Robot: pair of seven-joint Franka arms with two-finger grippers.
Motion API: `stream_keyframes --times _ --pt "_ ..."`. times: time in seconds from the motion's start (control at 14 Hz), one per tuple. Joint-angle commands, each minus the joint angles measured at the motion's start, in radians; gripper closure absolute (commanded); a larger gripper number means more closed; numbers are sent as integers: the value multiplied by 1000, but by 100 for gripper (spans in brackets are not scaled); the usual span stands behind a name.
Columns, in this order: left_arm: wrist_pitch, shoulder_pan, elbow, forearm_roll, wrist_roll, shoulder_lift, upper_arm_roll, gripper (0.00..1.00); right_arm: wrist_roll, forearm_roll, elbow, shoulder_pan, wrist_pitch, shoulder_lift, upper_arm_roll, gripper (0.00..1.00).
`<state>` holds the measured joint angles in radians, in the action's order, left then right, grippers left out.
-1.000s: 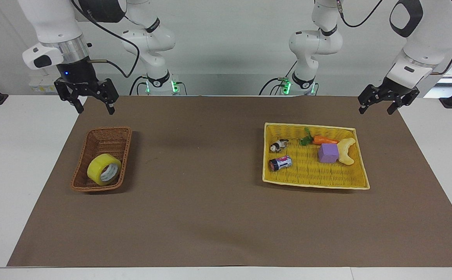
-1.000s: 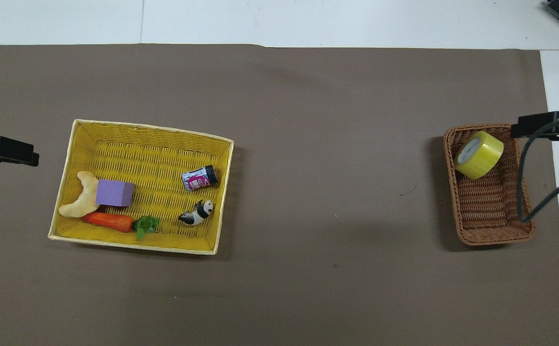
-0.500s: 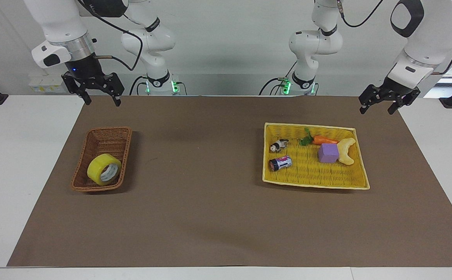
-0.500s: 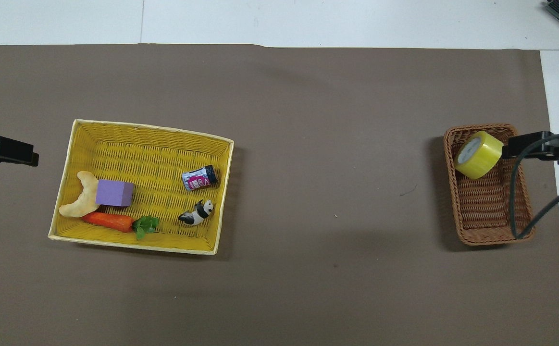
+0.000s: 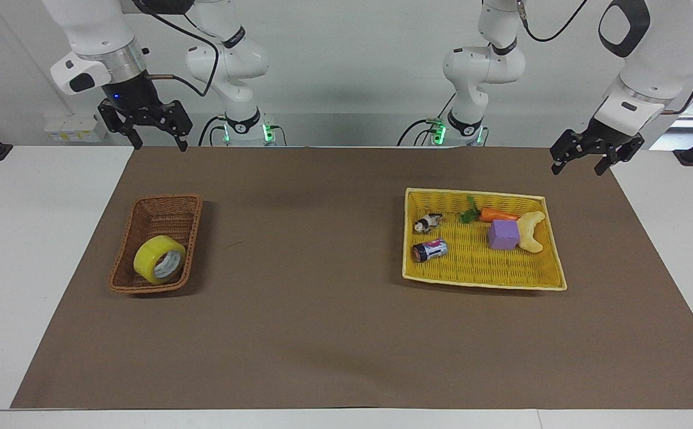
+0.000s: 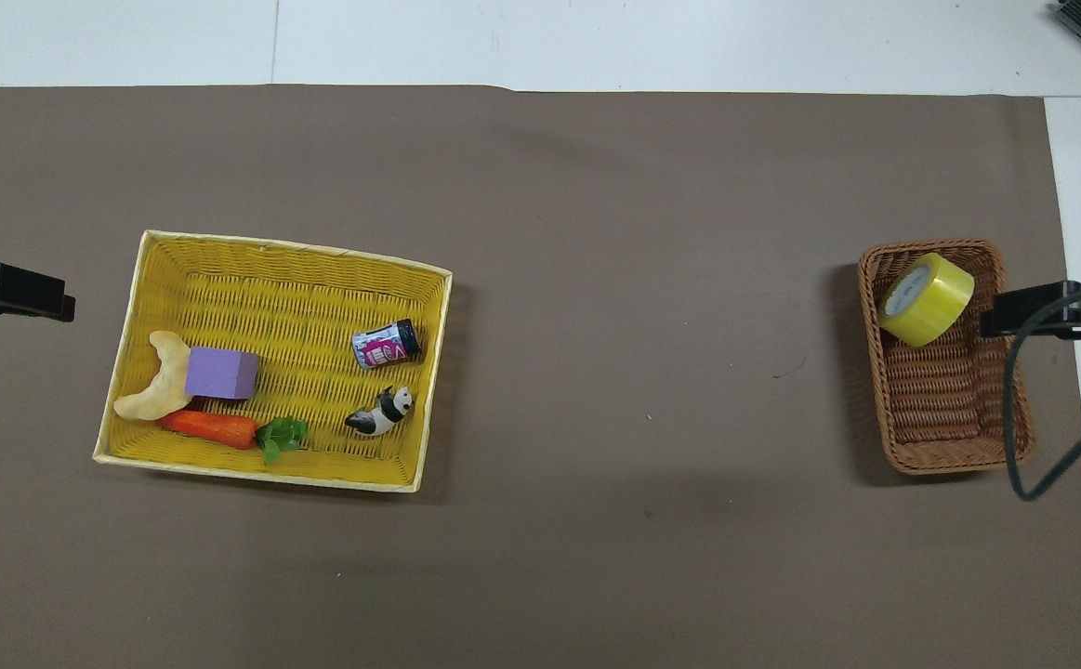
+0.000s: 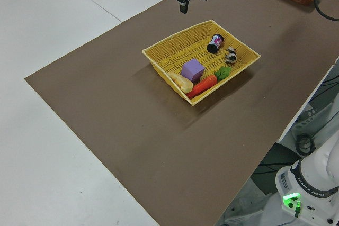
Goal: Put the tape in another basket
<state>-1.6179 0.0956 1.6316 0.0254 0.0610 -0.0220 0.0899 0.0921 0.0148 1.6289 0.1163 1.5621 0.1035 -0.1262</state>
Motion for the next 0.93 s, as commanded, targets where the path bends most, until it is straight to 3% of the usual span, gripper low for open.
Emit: stream_keyframes --times 0.0,0.86 --pt "15 -2 -6 8 -1 -4 1 0 32 -27 14 5 -40 39 10 0" --pt "15 -2 -6 8 -1 -4 1 0 -8 -50 52 -6 18 47 14 0"
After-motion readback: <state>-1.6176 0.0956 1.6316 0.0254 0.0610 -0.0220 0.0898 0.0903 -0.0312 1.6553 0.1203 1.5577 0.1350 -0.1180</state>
